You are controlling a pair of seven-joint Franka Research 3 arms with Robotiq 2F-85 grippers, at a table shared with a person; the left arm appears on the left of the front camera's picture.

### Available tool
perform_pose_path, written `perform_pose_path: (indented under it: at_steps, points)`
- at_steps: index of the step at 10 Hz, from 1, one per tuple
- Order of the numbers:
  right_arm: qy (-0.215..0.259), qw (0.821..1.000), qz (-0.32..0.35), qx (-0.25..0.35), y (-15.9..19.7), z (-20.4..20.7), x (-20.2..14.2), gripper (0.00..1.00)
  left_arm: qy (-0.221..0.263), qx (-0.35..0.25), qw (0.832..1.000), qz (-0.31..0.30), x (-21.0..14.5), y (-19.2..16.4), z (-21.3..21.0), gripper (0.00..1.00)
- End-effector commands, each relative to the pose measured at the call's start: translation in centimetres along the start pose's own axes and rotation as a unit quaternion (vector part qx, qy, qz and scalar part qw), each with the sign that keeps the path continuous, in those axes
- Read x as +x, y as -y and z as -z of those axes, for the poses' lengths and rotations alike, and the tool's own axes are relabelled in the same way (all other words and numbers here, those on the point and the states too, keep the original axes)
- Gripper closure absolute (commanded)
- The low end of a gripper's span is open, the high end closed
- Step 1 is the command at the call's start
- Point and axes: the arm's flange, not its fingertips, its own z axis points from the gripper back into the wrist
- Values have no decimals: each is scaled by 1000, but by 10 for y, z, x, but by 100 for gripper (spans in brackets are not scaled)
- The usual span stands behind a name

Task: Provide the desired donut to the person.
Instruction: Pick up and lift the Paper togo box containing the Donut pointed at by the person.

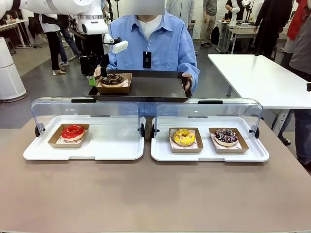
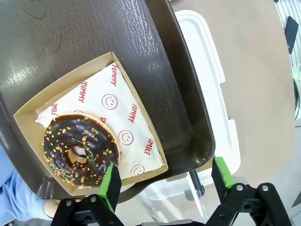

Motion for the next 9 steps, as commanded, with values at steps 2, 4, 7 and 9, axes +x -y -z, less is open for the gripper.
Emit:
perform_pose_path:
  at_steps: [2, 4, 7, 9]
  points:
    - [15, 1000, -6, 1, 3, 0, 2, 0, 22, 58, 997, -34, -18, 62, -29, 0]
    - [15, 1000, -6, 1, 3, 0, 2, 0, 61, 80, 993, -57, -48, 132, -42, 0]
    - [15, 1000, -6, 1, 3, 0, 2, 0, 63, 90, 990, -84, -83, 219, -32, 0]
    - [15, 1000, -6, 1, 3, 0, 2, 0, 88, 82, 988, -93, -112, 231, -27, 0]
